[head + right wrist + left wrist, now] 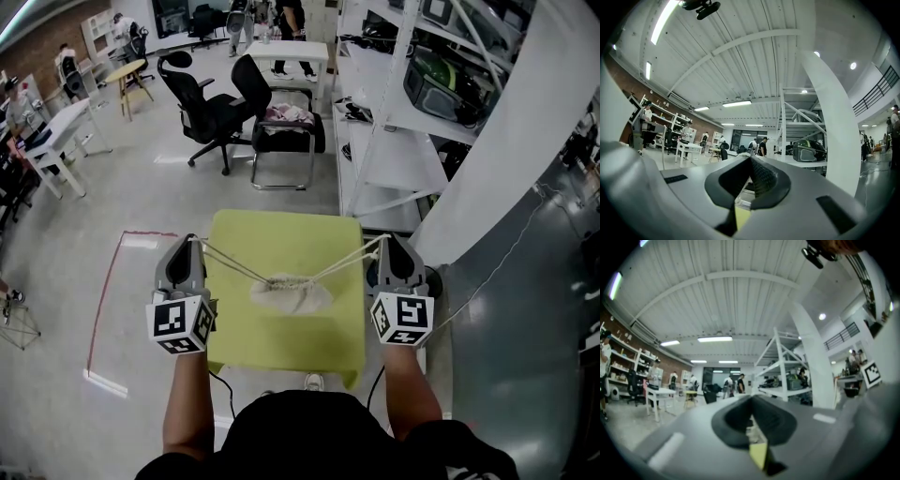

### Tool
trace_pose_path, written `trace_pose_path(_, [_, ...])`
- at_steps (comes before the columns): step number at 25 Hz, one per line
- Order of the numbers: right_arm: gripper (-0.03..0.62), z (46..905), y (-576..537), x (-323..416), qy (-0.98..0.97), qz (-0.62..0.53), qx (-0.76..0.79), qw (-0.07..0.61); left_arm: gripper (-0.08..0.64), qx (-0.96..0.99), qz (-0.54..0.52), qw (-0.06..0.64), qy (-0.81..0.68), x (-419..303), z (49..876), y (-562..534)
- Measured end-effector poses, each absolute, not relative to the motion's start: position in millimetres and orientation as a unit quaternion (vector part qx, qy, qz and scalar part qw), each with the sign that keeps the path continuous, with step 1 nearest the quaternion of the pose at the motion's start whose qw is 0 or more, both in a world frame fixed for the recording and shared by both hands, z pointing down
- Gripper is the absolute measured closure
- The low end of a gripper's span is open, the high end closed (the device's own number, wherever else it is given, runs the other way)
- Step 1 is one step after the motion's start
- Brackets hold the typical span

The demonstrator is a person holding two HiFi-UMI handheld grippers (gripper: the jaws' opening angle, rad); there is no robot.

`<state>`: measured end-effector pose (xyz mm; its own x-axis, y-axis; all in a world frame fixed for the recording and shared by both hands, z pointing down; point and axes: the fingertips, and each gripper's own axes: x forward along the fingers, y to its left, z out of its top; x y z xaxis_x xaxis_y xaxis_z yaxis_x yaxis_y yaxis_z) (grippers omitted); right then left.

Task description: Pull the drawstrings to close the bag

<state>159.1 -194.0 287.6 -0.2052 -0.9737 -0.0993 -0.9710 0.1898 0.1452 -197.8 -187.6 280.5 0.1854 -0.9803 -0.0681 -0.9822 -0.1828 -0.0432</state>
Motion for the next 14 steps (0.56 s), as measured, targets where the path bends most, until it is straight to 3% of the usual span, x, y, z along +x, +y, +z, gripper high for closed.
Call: trace_pose_path(14, [0.584,286.2,-195.1,151.3,-0.776,-0.096,0.623,0.017,0.551,-0.772,0.006,0.043,0.635,-194.4,278.9,-189.5])
